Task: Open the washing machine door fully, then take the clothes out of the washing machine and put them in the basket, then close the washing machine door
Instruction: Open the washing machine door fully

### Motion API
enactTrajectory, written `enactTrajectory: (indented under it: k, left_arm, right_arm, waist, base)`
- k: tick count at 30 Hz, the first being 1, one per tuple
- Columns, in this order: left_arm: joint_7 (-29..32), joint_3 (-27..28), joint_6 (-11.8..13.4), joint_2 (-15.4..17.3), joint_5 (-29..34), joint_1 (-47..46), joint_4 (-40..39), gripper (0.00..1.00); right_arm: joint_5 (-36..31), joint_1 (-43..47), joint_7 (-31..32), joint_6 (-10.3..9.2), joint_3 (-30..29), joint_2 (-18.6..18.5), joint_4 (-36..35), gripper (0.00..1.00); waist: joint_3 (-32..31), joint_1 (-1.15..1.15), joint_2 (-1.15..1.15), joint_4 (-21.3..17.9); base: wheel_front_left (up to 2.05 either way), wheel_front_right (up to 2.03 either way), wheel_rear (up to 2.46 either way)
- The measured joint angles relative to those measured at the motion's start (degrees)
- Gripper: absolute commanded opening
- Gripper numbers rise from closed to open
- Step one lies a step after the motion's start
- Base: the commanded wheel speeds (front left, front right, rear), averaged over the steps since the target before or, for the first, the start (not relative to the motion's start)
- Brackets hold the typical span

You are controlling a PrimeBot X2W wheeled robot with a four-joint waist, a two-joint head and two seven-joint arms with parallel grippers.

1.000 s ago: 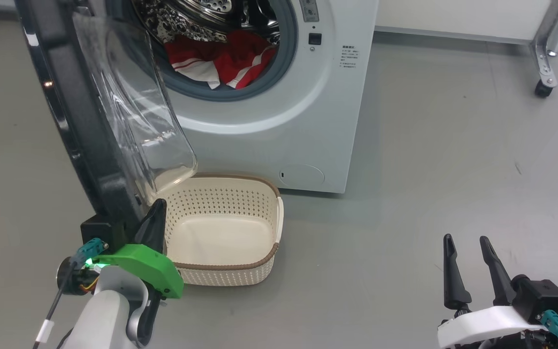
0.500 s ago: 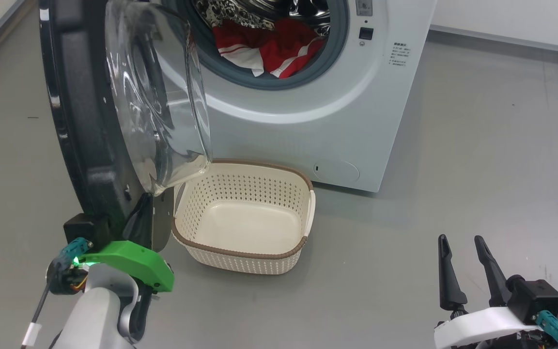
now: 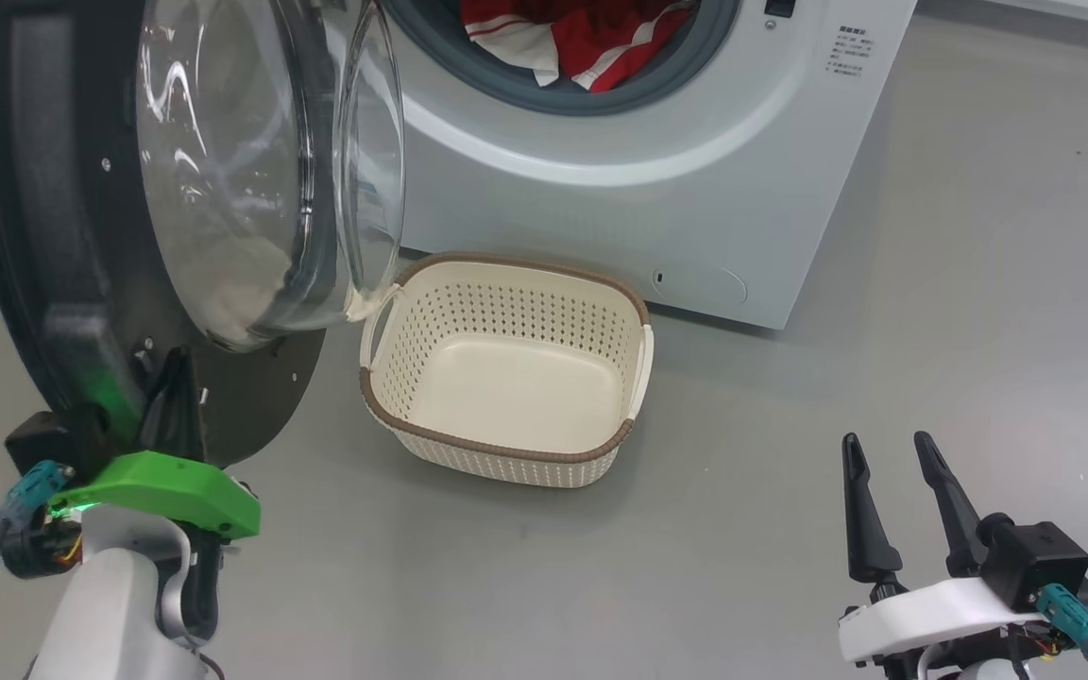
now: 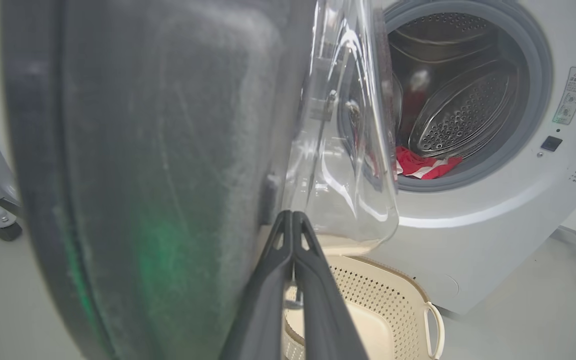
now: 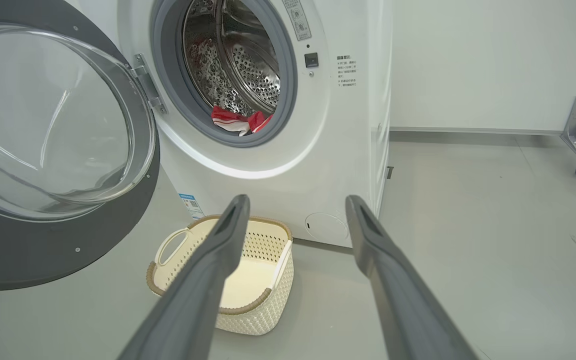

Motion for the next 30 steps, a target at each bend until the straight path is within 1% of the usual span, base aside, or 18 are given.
enactTrajectory:
  k: [6, 9, 16, 20, 30]
  left_arm:
    - [-0.6, 2.5, 0.5, 1.0, -1.8, -0.5, -0.1, 0.0]
    - [-0.8, 4.1, 0.6, 1.6, -2.5, -0.9, -0.1, 0.0]
    - [-1.4, 8.1, 1.8, 4.8, -3.9, -2.3, -0.4, 0.0]
    - [-1.4, 9.9, 2.0, 5.8, -5.3, -3.8, -0.4, 0.0]
    - [-1.5, 14.1, 2.4, 9.8, -6.7, -6.2, 1.5, 0.0]
  right_arm:
    - [-0.4, -1.1, 0.1, 0.02, 0.4, -0.5, -0.1, 1.0]
    - [-0.7, -2.1, 0.6, 0.46, 0.9, -0.6, -0.1, 1.0]
    - [-1.5, -3.7, 1.1, 0.52, 1.4, -1.2, -0.5, 1.0]
    - [-2.1, -4.2, 1.6, 0.52, 1.6, -1.5, -0.7, 1.0]
    - [-3.4, -6.8, 2.8, 0.53, 1.8, -2.7, -1.6, 1.0]
  waist:
    - [2.2, 0.0, 0.0, 0.7]
    - [3.3, 0.0, 0.0, 0.9]
    - [5.8, 0.0, 0.0, 0.5]
    - [7.5, 0.0, 0.0, 0.3]
    - [11.4, 0.0, 0.0, -0.6]
  base:
    - [0.0, 0.0, 0.0]
    - [0.0, 0.0, 0.0]
    - [0.0, 0.0, 0.0]
    - [0.0, 0.0, 0.0]
    - [0.0, 0.0, 0.0]
